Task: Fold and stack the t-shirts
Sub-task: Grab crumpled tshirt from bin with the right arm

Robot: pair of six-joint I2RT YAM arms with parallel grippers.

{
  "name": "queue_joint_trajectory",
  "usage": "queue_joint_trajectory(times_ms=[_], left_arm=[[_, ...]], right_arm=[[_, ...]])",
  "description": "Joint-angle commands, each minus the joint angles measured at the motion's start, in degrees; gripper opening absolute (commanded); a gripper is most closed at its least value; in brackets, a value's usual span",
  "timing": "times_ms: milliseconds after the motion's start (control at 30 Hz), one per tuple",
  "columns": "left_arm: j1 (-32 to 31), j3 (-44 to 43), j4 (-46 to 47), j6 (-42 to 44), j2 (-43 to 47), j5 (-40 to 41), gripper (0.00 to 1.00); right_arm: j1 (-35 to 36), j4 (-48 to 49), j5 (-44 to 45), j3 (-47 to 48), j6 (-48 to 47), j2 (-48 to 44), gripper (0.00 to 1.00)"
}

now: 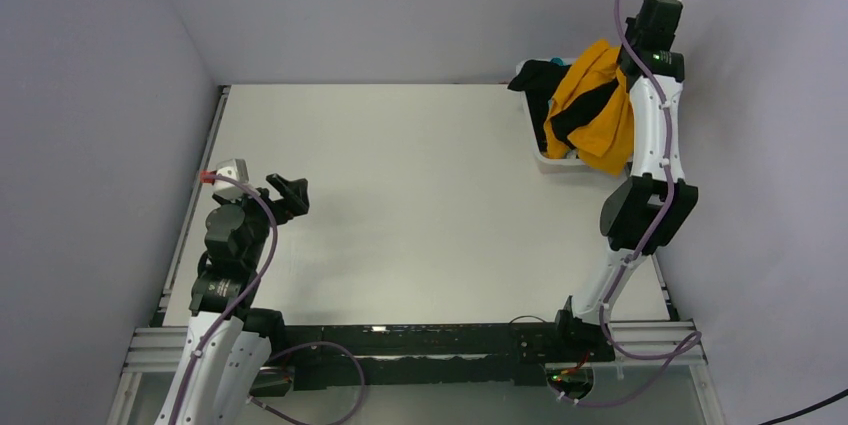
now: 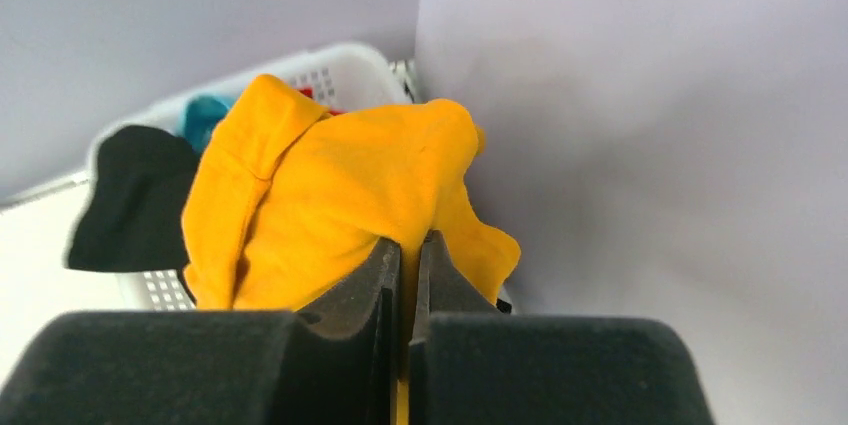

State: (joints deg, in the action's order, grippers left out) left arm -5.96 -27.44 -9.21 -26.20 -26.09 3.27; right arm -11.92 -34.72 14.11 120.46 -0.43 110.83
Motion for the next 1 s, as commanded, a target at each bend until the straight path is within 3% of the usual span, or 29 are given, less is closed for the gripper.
queue_joint_trajectory(times_ms=[0, 467, 767, 967], left_arm=[[0.2, -1.0, 3.4, -0.1, -0.4, -0.9, 0.99], [0.2, -1.1, 4.2, -0.6, -1.5, -1.4, 0.99], [0.2, -1.0, 5.1, -0.8, -2.9, -1.9, 0.99], [0.2, -0.8, 5.9, -0.9, -3.9, -2.1, 0.99]], right_arm=[[-0.4, 12.2, 2.3, 4.4, 0.3, -7.3, 0.0], [-0.3, 22.1, -7.4, 12.9, 2.6, -6.4, 0.0], [-0.3, 27.7, -10.8, 12.3, 4.9, -6.0, 0.0], [-0.4, 30.3, -4.6, 11.3, 6.2, -7.1, 0.0]])
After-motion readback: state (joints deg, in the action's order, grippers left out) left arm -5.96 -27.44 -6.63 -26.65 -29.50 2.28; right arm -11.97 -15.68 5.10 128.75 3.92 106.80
